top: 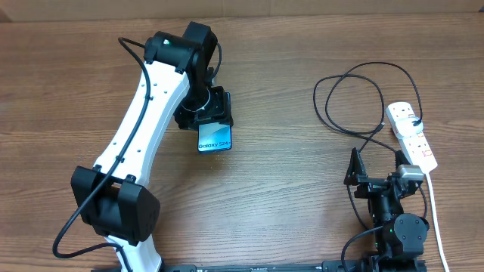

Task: Plug charger to phone and switch on socket
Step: 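Lift the phone with the left gripper and tilt it upright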

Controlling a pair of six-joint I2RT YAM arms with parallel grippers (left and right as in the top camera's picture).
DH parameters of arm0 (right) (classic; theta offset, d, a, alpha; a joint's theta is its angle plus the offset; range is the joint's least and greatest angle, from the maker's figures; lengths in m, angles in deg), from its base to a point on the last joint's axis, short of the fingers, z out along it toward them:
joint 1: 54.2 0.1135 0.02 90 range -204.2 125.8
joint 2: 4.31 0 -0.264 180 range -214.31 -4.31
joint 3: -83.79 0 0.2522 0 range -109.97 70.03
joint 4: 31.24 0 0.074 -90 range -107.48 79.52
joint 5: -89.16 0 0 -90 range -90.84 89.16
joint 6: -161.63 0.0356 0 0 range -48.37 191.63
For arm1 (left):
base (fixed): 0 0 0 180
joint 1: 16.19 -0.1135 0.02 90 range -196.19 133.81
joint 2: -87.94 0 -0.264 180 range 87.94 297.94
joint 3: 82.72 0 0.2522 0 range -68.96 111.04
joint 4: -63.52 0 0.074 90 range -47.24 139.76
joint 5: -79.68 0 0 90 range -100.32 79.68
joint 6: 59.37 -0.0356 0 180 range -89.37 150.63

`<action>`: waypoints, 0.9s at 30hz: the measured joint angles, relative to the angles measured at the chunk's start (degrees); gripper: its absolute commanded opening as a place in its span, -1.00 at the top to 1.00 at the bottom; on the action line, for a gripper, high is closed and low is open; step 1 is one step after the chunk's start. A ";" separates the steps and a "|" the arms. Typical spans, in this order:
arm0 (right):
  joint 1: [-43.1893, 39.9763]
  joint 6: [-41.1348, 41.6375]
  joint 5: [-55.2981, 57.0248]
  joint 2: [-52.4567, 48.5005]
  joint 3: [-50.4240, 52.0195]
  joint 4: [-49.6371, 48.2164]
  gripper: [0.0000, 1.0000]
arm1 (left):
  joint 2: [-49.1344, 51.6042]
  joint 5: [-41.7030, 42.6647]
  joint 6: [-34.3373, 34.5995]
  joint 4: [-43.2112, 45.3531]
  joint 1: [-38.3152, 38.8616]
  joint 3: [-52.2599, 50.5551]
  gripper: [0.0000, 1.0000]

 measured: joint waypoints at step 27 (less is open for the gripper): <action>0.00 -0.02 0.00 0.00 0.00 0.04 -1.00 | 0.00 7.04 8.28 -1.33 0.02 0.00 0.34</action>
